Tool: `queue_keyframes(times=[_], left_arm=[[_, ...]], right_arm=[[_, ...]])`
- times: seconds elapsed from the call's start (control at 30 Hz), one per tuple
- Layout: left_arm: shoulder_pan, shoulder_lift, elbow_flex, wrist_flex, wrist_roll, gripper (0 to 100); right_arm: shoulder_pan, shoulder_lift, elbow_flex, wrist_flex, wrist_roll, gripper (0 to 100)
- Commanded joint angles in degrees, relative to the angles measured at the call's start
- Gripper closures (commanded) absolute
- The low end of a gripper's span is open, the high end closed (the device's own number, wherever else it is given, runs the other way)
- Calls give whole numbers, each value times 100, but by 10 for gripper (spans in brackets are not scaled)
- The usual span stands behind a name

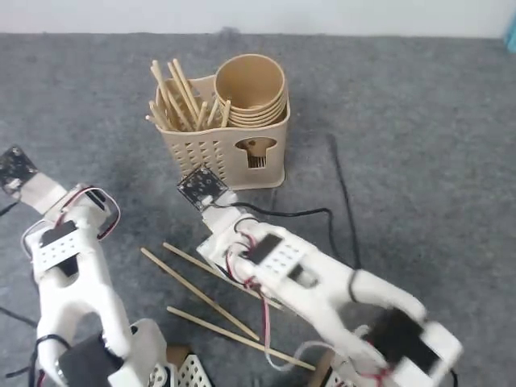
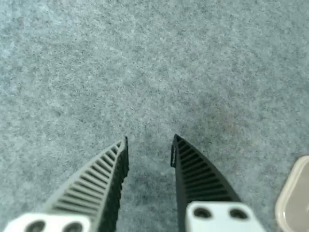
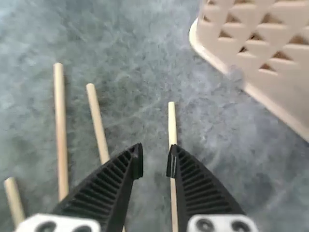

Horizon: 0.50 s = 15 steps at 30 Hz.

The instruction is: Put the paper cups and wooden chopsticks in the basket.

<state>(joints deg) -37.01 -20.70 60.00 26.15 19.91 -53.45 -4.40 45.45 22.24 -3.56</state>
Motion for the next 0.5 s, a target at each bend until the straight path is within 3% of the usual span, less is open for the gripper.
queue_keyframes(times=[0.0, 0.47], left_arm=[[0, 9, -251, -141, 53, 863], [0, 9, -242, -237, 44, 863]], right_arm=[[119, 549, -607, -286, -53, 911], [374, 1323, -1116, -251, -53, 913]])
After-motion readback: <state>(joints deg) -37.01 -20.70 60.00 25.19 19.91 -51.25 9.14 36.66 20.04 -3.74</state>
